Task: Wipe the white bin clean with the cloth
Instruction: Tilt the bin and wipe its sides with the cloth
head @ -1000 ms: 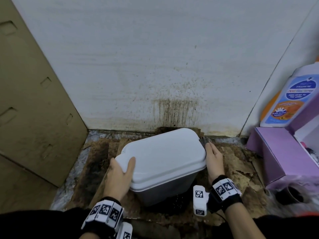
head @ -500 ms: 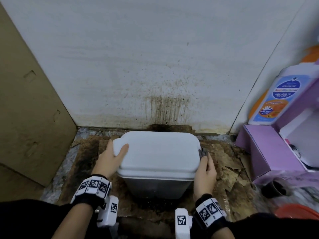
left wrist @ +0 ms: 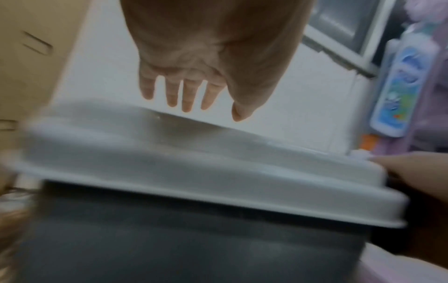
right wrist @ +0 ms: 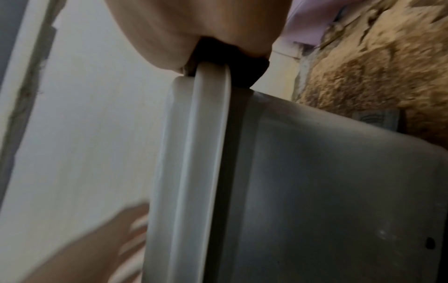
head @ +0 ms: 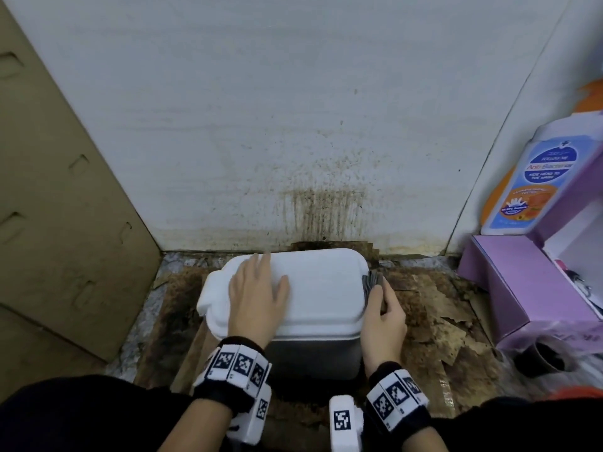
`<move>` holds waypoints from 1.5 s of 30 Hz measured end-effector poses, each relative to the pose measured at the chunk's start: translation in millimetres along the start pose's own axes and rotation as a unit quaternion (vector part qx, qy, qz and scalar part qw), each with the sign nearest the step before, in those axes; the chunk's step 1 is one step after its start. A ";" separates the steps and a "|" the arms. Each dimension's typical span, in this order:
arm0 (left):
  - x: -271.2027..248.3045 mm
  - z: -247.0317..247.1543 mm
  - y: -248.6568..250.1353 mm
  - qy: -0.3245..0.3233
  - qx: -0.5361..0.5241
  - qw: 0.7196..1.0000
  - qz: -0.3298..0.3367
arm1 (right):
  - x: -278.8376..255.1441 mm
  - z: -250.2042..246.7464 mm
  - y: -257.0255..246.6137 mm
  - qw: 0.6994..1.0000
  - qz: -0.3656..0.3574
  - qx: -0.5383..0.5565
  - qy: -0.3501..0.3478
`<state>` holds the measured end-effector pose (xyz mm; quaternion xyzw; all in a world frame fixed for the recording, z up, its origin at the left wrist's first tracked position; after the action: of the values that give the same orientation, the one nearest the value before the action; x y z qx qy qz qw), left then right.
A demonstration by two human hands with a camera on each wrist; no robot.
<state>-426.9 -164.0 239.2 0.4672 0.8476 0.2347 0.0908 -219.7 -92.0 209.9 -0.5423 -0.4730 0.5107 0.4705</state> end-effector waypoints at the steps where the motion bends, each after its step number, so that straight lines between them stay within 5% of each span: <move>1: 0.3 4.3 14.4 -0.024 -0.023 0.999 0.033 | -5.8 7.7 -4.0 1.000 -0.013 -0.008 -0.008; 4: 1.3 13.3 48.5 -0.079 -0.063 0.990 0.098 | -23.0 30.4 -10.9 0.998 -0.047 -0.022 -0.035; 9: 13.1 2.3 42.4 -0.081 -0.007 0.994 0.079 | -29.8 56.4 -15.2 0.991 -0.056 0.024 -0.120; 13: 11.7 -10.5 17.9 -0.057 0.004 0.996 0.067 | -16.7 69.4 -0.1 0.980 0.028 0.128 -0.150; 18: 17.7 -19.2 1.2 -0.037 -0.024 0.997 0.061 | -12.3 65.4 15.7 0.960 0.122 0.249 -0.050; 21: 17.7 -21.8 -2.8 -0.030 -0.034 0.997 0.061 | -21.3 64.0 1.6 0.977 0.059 0.201 -0.040; 25: 18.0 -24.3 -7.8 -0.021 -0.046 0.997 0.058 | -45.0 90.7 -1.1 0.986 -0.026 0.085 -0.142; 28: 19.9 -27.3 -13.9 -0.016 -0.052 0.997 0.055 | -63.7 112.5 11.6 0.972 -0.096 -0.031 -0.211; 35: 18.7 -38.4 -30.9 -0.006 -0.079 0.996 0.038 | -70.5 116.2 34.3 0.936 -0.214 -0.177 -0.214; 38: 17.8 -43.0 -38.1 0.002 -0.084 0.996 0.035 | -60.5 104.5 67.8 0.942 -0.192 -0.202 -0.188; 45: 15.4 -46.0 -48.6 0.012 -0.088 0.996 0.032 | -45.3 80.7 116.4 0.971 -0.016 -0.204 -0.122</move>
<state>-489.0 -187.5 256.9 0.4814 0.8092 0.3170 0.1142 -297.9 -147.6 96.4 -0.5527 -0.6294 0.4583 0.2972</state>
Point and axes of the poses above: each hand's wrist, its own x-axis towards the middle knuckle, its own z-axis out of the palm, y = z × x, the point moved 4 cm from there along x, towards the middle knuckle, and after that the axes turned 2 degrees about -y, right-handed, at the moved point
